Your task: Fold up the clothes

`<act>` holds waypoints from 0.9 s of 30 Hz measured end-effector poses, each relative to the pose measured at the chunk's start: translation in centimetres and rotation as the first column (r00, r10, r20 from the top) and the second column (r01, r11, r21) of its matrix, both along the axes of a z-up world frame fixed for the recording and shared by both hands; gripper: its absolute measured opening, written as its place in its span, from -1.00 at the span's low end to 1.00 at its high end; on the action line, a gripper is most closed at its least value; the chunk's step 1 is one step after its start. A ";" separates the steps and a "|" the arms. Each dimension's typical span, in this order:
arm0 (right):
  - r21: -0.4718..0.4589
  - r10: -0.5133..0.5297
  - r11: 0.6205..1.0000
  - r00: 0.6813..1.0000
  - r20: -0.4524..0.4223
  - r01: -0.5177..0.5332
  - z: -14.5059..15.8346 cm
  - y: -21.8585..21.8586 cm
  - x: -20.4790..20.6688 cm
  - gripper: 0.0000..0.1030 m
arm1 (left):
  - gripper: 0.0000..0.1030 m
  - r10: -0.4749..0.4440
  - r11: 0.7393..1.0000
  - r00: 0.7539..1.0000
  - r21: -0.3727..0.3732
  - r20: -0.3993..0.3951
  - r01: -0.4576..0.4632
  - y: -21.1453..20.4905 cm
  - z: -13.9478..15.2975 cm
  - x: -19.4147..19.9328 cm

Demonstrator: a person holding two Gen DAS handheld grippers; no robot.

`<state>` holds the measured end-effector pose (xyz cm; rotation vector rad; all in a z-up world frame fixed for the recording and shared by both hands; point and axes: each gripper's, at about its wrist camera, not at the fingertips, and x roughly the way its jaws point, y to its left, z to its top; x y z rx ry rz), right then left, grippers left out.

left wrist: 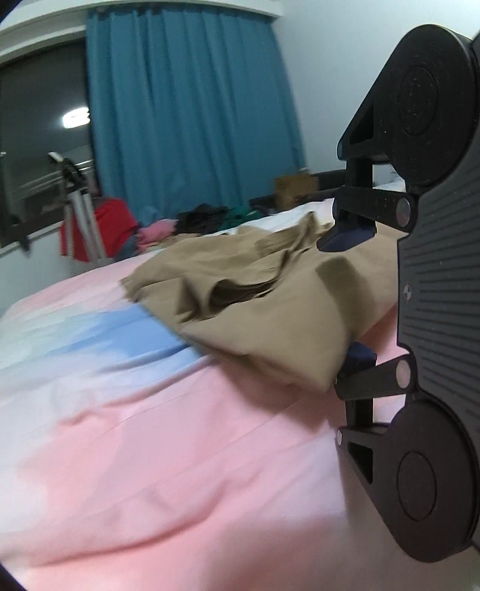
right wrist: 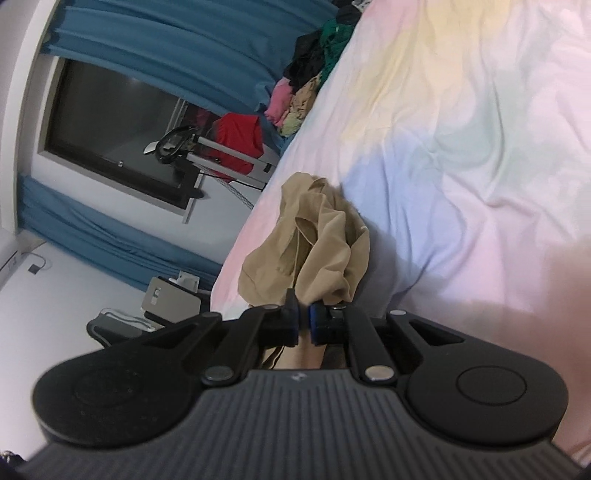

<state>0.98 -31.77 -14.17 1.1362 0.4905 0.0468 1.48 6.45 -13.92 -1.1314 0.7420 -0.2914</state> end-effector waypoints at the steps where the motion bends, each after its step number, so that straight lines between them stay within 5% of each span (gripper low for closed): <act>1: -0.001 0.000 1.000 1.000 -0.006 0.000 -0.1 0.0 0.1 -0.83 | -0.23 0.005 1.000 1.000 -0.002 0.003 -0.005 0.1 0.0 0.1; 4: -0.019 -0.007 1.000 1.000 -0.029 0.007 -0.5 0.3 0.0 -0.83 | -0.61 -0.005 0.999 1.000 0.043 0.014 0.004 -0.2 0.3 0.3; 9: 0.011 -0.014 1.000 0.992 -0.125 0.015 -2.0 0.0 0.2 -0.79 | -0.76 0.006 0.998 1.000 0.064 0.010 -0.007 0.0 0.7 -0.6; 14: 0.108 0.101 0.991 0.971 -0.218 -0.079 -4.2 0.6 1.2 -0.76 | -0.79 0.016 0.998 1.000 0.066 -0.006 -0.015 0.2 0.6 -1.2; 15: 0.122 0.118 0.988 0.965 -0.234 -0.091 -4.6 0.9 1.4 -0.67 | -0.79 0.015 0.997 1.000 0.070 -0.006 -0.015 0.1 0.5 -1.0; 18: 0.186 0.149 0.977 0.952 -0.269 -0.100 -5.8 1.2 1.8 0.04 | -0.79 0.017 0.997 1.000 0.074 -0.009 -0.016 0.2 0.4 -1.1; 19: 0.210 0.156 0.973 0.950 -0.269 -0.100 -6.1 1.3 1.9 0.06 | -0.79 0.018 0.997 1.000 0.072 -0.011 -0.017 0.3 0.4 -1.3; 24: 0.156 0.131 0.983 0.958 -0.254 -0.093 -5.2 1.5 1.6 0.07 | -0.79 0.015 0.997 1.000 0.071 -0.009 -0.014 0.7 0.1 -1.1; 26: 0.086 0.090 0.994 0.965 -0.246 -0.071 -4.5 1.3 1.5 -0.16 | -0.80 0.019 0.997 1.000 0.070 -0.008 -0.019 0.2 0.0 -0.1; 27: 0.055 0.074 0.996 0.969 -0.238 -0.063 -4.2 1.2 1.5 -0.53 | -0.80 0.021 0.998 1.000 0.065 -0.005 -0.020 0.2 0.0 -0.1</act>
